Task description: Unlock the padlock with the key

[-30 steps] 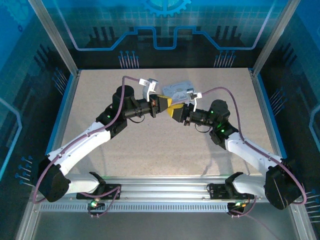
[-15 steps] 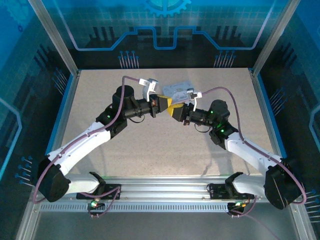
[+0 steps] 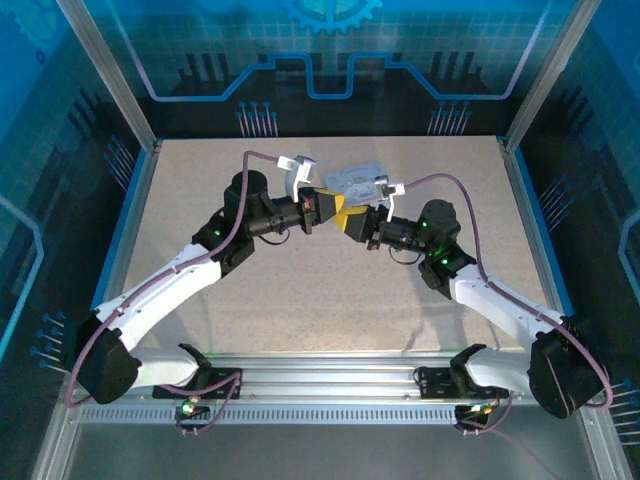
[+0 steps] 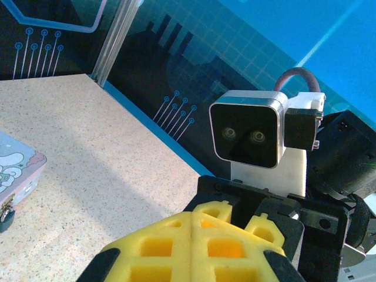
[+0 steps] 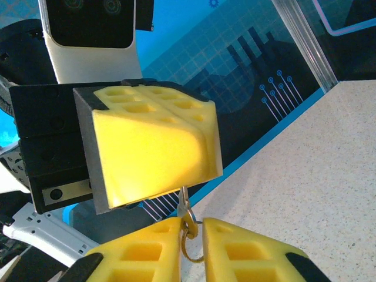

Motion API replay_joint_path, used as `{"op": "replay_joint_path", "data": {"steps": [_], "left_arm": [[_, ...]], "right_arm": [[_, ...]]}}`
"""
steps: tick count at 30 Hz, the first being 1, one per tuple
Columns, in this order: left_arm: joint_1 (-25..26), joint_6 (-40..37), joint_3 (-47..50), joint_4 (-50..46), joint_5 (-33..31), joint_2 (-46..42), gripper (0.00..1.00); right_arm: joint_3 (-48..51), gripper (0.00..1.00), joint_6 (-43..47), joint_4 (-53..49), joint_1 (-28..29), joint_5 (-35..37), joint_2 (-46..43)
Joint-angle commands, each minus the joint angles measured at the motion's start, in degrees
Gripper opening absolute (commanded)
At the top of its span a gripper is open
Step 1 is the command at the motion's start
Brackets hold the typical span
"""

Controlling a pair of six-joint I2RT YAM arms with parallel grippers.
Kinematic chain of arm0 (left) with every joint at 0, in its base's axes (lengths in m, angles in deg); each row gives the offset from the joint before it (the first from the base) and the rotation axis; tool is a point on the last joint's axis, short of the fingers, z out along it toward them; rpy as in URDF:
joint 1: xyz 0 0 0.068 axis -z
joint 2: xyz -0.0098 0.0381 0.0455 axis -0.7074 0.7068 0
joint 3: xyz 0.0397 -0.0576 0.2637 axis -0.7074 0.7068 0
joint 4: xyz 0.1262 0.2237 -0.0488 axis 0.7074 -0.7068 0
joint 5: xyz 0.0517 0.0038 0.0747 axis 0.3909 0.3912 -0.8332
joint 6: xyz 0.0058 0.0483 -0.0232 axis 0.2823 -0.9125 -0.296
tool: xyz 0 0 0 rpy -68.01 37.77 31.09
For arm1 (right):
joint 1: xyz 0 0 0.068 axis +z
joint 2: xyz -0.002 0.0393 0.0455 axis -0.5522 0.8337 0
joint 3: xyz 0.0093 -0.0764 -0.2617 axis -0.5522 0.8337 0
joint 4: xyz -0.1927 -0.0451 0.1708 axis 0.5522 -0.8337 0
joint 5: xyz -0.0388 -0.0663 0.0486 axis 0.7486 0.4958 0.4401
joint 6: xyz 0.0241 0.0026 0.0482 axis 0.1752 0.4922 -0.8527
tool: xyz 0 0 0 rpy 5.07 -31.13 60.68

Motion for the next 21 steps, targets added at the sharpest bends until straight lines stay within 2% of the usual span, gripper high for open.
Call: {"op": "replay_joint_path", "data": {"steps": [1, 12, 21], "left_arm": [[0.2, 0.7, 0.3, 2.4, 2.3, 0.0, 0.00], [0.3, 0.9, 0.4, 2.7, 2.4, 0.3, 0.00], [0.2, 0.8, 0.8, 2.4, 2.5, 0.5, 0.00]], "right_arm": [[-1.7, 0.19, -0.5, 1.1, 0.5, 1.3, 0.1], [-1.8, 0.17, -0.5, 0.8, 0.5, 1.6, 0.0], [-2.5, 0.03, 0.6, -1.8, 0.5, 2.3, -0.6]]}}
